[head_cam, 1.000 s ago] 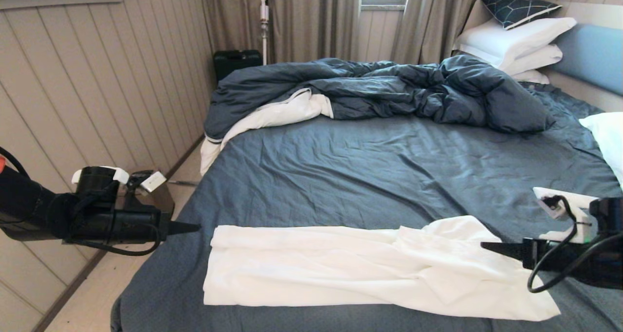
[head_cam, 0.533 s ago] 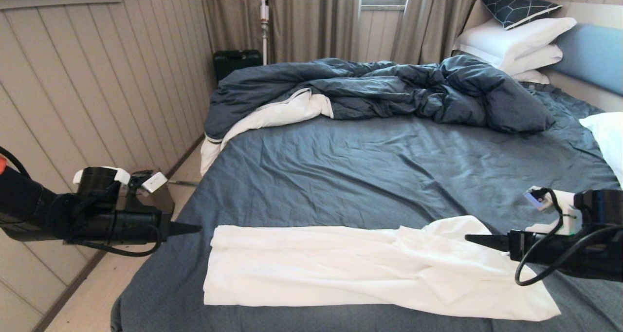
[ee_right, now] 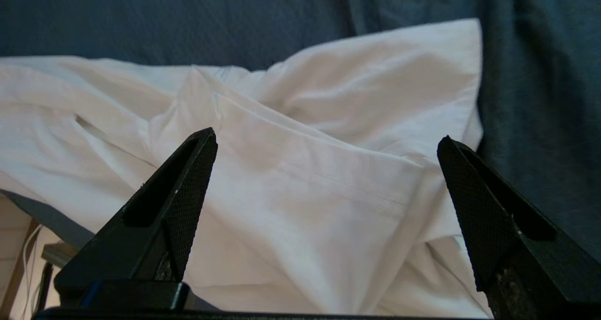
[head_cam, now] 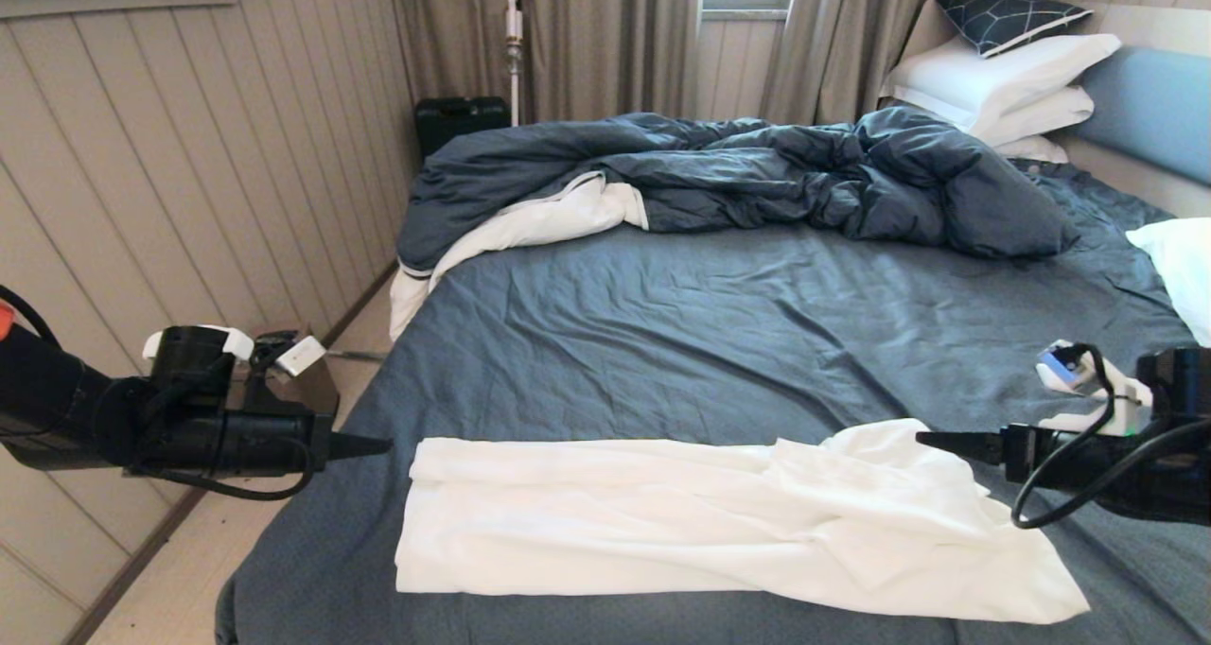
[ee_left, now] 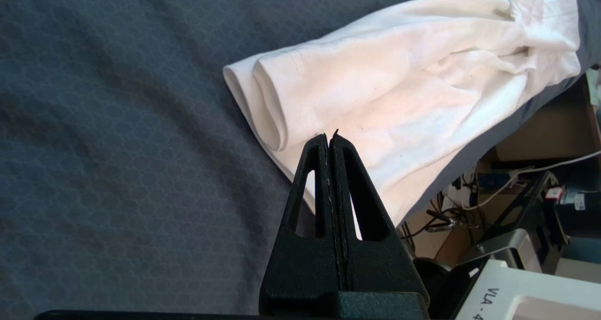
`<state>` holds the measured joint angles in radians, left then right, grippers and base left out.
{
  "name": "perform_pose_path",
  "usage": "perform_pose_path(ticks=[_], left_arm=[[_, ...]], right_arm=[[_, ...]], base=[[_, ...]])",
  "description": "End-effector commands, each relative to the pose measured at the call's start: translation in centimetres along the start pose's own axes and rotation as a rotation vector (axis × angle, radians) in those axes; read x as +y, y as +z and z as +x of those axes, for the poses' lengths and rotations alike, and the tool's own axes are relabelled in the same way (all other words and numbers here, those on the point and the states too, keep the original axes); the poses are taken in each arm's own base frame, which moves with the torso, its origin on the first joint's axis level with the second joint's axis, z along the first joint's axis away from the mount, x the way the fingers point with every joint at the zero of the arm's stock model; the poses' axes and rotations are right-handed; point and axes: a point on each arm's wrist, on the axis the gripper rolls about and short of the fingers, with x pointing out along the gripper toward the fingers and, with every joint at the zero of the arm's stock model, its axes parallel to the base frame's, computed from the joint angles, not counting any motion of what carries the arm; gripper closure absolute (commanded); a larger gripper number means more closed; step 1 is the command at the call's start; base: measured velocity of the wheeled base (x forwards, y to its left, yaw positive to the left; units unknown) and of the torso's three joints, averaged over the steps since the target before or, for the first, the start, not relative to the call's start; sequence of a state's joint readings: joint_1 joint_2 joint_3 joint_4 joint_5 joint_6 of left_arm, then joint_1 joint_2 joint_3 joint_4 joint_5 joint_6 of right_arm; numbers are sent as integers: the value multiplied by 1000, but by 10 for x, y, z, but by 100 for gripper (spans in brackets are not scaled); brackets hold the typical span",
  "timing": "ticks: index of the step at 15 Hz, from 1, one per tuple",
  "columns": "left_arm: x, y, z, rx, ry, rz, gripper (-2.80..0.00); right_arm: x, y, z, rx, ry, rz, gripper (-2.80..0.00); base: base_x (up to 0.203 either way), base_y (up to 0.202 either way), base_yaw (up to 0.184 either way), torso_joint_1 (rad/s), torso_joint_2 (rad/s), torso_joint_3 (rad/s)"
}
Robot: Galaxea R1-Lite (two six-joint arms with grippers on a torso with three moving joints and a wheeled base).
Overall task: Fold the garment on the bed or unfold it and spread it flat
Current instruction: Fold the white T-shirt
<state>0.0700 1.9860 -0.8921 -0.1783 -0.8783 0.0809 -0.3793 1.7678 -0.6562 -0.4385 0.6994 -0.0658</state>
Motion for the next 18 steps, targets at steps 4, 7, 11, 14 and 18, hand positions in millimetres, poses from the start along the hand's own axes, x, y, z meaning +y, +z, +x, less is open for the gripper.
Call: perform_pose_path(ticks=[4, 7, 11, 14, 18], left_arm=[[-1, 0, -1, -3, -5, 2, 0], [0, -1, 1, 2, -5, -2, 0], [2, -2, 3, 7, -6, -6, 0], [2, -2, 5, 12, -9, -7, 0], [3, -2, 6, 14, -9, -7, 0]], right_arm=[[9, 10, -6, -11, 17, -7, -280], [-1, 7, 16, 33, 30, 15, -280], [-13, 1, 31, 66, 27, 36, -280], [-13, -6, 33, 89, 30, 47, -280], [-12, -16, 32, 116, 32, 58, -280]], base=[[0, 0, 0, 0, 0, 0], [0, 0, 0, 0, 0, 0], [0, 0, 0, 0, 0, 0], [0, 0, 0, 0, 0, 0], [0, 0, 0, 0, 0, 0]])
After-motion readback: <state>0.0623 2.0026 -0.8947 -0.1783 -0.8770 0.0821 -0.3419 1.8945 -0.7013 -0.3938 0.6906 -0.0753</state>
